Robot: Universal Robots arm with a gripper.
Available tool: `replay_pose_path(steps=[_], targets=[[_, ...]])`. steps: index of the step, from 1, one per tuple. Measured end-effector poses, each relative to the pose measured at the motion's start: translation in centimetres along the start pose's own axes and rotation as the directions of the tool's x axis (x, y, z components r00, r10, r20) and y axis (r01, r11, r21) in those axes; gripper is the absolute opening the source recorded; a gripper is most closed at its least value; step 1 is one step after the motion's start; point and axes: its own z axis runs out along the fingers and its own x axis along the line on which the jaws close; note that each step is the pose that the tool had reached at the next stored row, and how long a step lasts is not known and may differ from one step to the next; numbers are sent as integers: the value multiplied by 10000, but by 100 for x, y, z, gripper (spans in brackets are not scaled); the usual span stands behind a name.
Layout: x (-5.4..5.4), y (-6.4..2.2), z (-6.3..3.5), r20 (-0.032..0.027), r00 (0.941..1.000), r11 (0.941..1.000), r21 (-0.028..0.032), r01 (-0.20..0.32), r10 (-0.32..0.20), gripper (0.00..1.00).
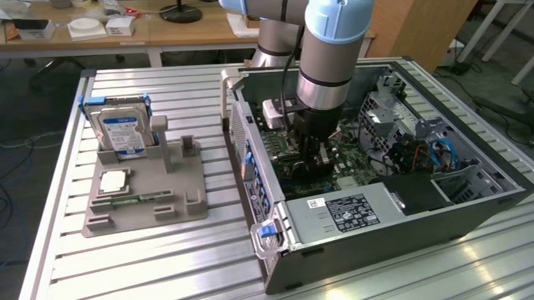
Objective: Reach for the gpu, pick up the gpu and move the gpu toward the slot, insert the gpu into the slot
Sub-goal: 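Insert the gpu into the slot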
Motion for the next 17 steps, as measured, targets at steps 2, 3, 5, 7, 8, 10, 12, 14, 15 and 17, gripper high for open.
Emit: replay_pose_path(steps=[2,3,5,7,8,10,12,14,15,17], targets=[[0,-2,-3,-9,10000,10000,0,4,-4,33],[1,-3,-5,-8,10000,10000,1,6,-6,33],[1,-4,-19,-12,10000,10000,-1,6,-6,33],[1,-6,-42,-10,10000,10000,1,6,-6,33],[1,-7,-56,-10,10000,10000,1,6,-6,33],[1,-10,-83,-10,10000,10000,3,7,-7,33],[1,-12,-114,-11,10000,10000,3,7,-7,33],[1,-14,-146,-10,10000,10000,4,6,-6,33],[1,-16,-164,-10,10000,10000,4,6,-6,33],[1,-19,-204,-10,10000,10000,5,6,-6,33]])
